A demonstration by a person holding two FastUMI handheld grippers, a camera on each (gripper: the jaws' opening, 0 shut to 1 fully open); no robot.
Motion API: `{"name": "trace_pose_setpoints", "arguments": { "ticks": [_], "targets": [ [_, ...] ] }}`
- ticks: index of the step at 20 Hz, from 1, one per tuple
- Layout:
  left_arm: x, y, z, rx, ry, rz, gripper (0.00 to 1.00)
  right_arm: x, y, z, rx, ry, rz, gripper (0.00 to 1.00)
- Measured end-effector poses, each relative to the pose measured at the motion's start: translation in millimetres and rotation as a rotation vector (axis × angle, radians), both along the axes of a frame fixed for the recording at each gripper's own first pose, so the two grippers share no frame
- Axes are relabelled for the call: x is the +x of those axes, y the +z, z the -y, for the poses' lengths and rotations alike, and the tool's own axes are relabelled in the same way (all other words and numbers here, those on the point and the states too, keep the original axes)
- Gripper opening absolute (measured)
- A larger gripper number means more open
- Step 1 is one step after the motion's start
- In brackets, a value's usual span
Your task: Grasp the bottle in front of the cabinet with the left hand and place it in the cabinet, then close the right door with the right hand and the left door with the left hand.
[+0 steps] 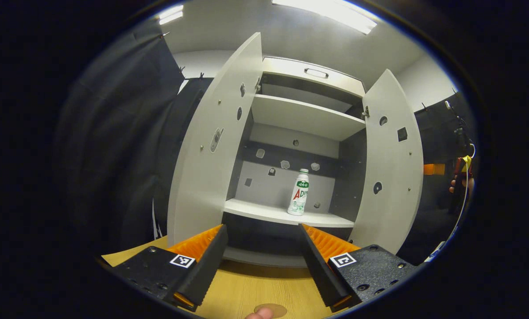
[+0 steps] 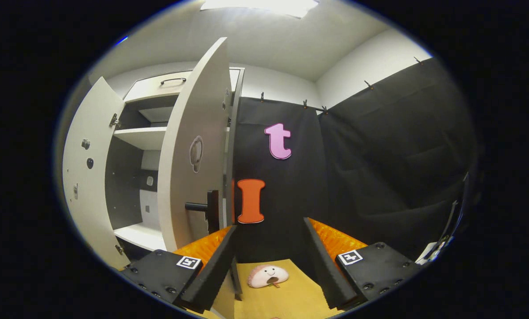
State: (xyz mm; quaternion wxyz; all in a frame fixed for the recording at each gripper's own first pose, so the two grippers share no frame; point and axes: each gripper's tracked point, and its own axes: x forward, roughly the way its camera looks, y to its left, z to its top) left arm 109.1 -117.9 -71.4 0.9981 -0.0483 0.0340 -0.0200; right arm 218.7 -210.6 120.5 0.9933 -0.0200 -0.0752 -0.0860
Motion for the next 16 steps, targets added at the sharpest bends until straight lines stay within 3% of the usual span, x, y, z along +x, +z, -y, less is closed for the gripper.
{"name": "trace_pose_setpoints", "arguments": {
  "ticks": [16],
  "targets": [
    [-8, 12, -60, 0.026, 0.112, 0.011, 0.95, 35, -6, -122, 0.029, 0.232, -0.034, 0.96]
  ]
}}
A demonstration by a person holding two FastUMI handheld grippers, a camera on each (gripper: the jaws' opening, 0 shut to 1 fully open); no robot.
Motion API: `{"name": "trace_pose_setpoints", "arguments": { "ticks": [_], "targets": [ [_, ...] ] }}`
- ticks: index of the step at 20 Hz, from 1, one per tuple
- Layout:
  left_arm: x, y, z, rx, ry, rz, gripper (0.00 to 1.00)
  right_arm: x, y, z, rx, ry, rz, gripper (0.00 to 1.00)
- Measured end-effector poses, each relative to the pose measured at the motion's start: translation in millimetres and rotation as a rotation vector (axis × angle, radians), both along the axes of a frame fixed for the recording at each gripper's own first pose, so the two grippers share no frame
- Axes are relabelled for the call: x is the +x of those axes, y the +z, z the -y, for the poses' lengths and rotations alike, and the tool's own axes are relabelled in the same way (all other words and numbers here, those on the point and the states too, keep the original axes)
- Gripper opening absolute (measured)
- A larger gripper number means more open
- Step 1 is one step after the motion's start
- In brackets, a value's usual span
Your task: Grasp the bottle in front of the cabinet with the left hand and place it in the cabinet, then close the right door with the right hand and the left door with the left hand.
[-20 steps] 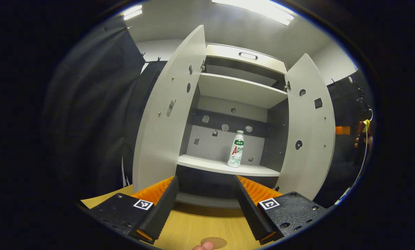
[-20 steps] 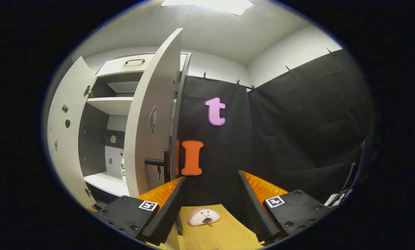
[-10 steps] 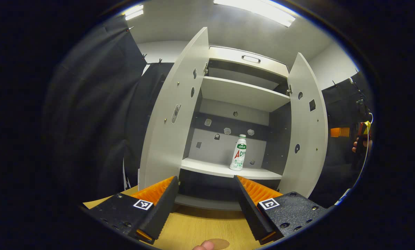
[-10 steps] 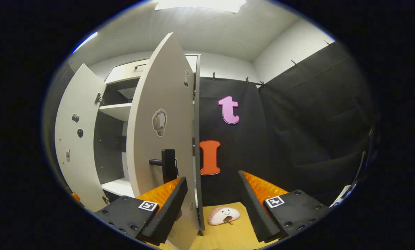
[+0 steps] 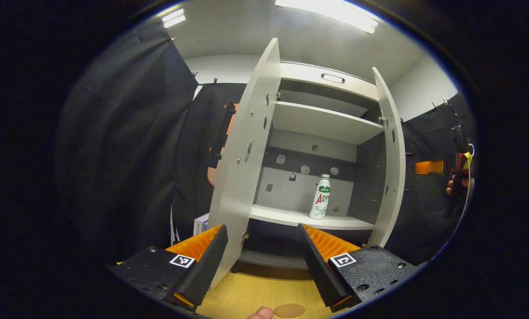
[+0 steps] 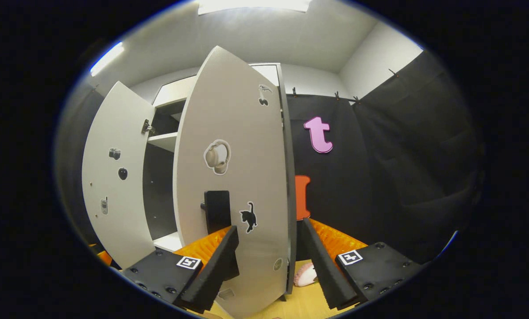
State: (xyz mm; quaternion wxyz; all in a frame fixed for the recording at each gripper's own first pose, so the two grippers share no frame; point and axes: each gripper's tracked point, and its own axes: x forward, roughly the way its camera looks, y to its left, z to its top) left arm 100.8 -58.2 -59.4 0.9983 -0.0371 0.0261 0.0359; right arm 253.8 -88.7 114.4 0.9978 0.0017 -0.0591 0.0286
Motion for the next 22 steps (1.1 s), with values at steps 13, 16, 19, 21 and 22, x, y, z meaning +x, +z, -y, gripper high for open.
{"name": "trace_pose_setpoints", "arguments": {
  "ticks": [13, 16, 19, 21, 22],
  "targets": [
    [-10, 19, -44, 0.013, 0.122, 0.036, 0.95, 41, -21, -81, -0.051, 0.135, -0.041, 0.96],
    [-11, 22, -59, 0.001, 0.157, 0.040, 0.96, 51, -23, -89, -0.035, 0.140, -0.055, 0.96],
    [-13, 24, -77, -0.017, 0.192, 0.040, 0.93, 59, -26, -94, -0.033, 0.136, -0.067, 0.96],
    [-15, 25, -90, -0.011, 0.216, 0.042, 0.95, 64, -27, -97, -0.035, 0.125, -0.070, 0.96],
    [-16, 26, -93, -0.005, 0.226, 0.041, 0.95, 66, -28, -99, -0.034, 0.121, -0.071, 0.96]
  ]
}}
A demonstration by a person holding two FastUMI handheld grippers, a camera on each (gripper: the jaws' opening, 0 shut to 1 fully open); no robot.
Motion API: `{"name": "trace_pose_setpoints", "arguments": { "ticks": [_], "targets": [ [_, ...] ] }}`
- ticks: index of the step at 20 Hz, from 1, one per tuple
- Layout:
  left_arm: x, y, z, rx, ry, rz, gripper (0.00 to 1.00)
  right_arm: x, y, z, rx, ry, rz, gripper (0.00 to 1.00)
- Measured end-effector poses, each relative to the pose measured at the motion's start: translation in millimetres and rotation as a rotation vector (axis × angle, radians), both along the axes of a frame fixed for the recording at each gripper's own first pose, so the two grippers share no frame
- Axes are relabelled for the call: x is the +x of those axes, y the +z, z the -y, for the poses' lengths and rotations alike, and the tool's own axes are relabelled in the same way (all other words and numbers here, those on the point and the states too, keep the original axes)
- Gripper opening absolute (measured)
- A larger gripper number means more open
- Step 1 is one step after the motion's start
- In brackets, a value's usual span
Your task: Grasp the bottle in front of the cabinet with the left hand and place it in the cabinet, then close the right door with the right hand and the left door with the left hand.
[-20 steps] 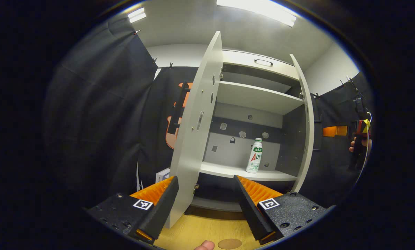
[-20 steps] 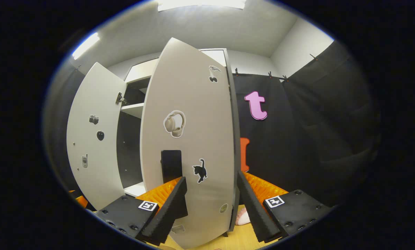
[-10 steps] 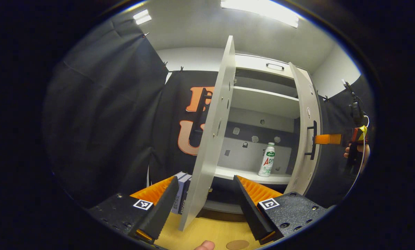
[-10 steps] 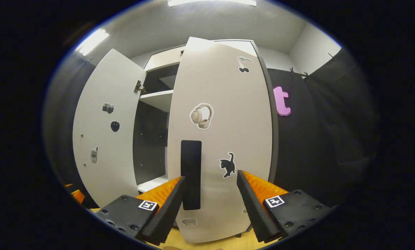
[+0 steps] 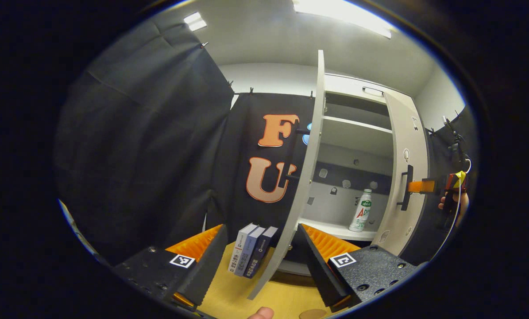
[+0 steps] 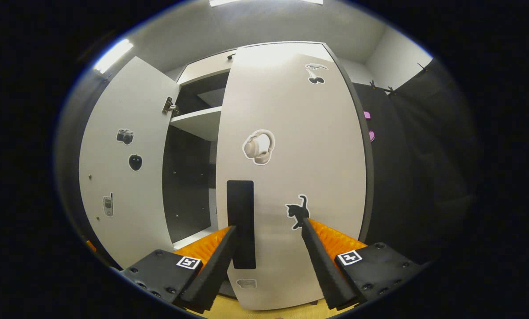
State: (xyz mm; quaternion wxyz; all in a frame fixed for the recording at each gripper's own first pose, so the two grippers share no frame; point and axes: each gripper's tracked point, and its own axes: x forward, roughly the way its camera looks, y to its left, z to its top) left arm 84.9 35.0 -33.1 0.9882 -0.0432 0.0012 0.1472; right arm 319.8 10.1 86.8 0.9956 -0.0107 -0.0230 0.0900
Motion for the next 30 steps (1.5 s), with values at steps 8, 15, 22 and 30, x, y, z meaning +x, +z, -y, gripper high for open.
{"name": "trace_pose_setpoints", "arguments": {
  "ticks": [8, 15, 22, 30],
  "targets": [
    [1, 3, -33, 0.006, 0.045, 0.004, 0.96, 12, -1, -6, 0.030, -0.005, 0.011, 0.96],
    [19, 21, -51, -0.042, 0.037, 0.045, 0.96, 6, -3, -8, 0.017, -0.010, -0.004, 0.96],
    [66, 58, -73, 0.011, 0.014, 0.076, 0.95, -61, -11, 6, -0.024, -0.014, 0.007, 0.96],
    [105, 63, -56, 0.034, -0.051, 0.077, 0.95, -113, -36, 48, 0.047, -0.052, -0.028, 0.96]
  ]
}}
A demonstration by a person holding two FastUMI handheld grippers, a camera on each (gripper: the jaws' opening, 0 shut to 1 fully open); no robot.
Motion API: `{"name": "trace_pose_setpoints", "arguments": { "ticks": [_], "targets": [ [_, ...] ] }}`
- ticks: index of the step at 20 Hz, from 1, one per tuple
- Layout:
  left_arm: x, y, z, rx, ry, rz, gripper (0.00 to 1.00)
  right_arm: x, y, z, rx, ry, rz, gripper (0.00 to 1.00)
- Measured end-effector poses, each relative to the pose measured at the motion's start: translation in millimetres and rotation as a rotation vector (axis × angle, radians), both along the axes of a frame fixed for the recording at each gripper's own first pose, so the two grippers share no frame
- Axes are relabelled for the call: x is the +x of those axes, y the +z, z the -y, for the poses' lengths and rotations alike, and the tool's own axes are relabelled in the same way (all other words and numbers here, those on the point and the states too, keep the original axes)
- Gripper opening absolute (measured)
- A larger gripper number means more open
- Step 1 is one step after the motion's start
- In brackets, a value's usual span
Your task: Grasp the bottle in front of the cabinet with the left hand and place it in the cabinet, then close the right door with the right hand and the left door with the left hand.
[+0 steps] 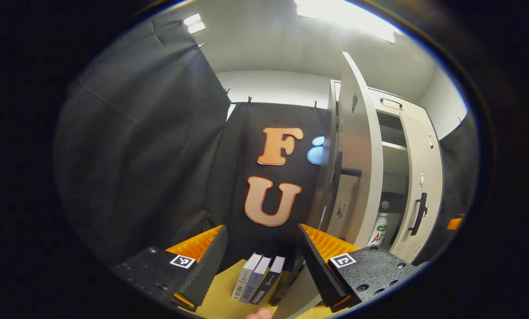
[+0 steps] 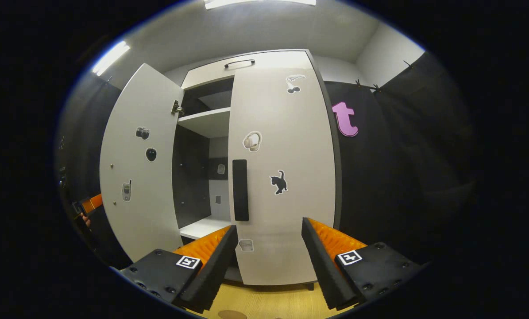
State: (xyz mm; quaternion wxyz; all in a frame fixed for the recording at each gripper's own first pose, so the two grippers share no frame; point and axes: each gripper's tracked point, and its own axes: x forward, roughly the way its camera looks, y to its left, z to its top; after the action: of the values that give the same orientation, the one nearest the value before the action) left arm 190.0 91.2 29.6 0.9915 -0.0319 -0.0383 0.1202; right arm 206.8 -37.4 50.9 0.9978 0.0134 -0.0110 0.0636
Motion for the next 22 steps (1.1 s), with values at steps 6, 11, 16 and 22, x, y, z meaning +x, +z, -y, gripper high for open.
{"name": "trace_pose_setpoints", "arguments": {
  "ticks": [6, 11, 16, 22],
  "targets": [
    [-3, 8, 8, 0.092, 0.040, 0.020, 0.94, -17, -6, 33, -0.006, -0.056, -0.002, 0.96],
    [-6, 6, 28, 0.089, 0.009, 0.006, 0.93, -25, -10, 43, -0.011, -0.052, -0.013, 0.96],
    [-8, 4, 53, 0.086, -0.029, 0.000, 0.89, -32, -10, 58, -0.013, -0.067, -0.019, 0.96],
    [-2, 1, 101, 0.117, -0.118, -0.001, 0.89, -41, -8, 70, 0.006, -0.086, -0.021, 0.96]
  ]
}}
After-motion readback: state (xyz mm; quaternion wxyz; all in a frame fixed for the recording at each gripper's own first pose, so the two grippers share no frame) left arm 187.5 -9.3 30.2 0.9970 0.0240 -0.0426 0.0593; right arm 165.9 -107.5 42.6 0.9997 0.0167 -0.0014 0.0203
